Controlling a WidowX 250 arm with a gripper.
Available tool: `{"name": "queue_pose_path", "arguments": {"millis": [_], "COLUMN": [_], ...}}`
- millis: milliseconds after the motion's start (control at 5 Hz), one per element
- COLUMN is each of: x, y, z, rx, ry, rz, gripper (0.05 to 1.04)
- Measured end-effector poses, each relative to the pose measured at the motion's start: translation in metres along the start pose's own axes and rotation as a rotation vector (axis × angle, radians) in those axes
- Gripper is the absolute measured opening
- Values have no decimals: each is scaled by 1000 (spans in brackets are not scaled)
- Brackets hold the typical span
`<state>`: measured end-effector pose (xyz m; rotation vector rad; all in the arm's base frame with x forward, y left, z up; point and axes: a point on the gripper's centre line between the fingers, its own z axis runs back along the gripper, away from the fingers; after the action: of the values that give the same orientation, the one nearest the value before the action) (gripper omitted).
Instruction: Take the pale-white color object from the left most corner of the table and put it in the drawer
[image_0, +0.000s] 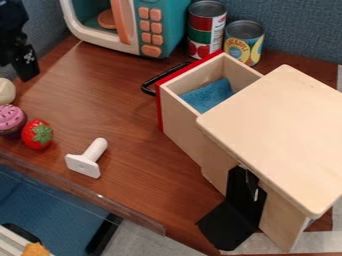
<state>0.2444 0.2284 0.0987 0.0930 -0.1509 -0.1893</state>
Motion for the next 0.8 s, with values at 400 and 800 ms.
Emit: {"name": "queue_pose_path", "arguments": {"millis": [400, 800], "x": [-4, -7], "y": [27, 56], "z": [-32, -44], "rx": [63, 103], "ry": [45, 52], "rz": [151, 248], "gripper": [1000, 1000]}}
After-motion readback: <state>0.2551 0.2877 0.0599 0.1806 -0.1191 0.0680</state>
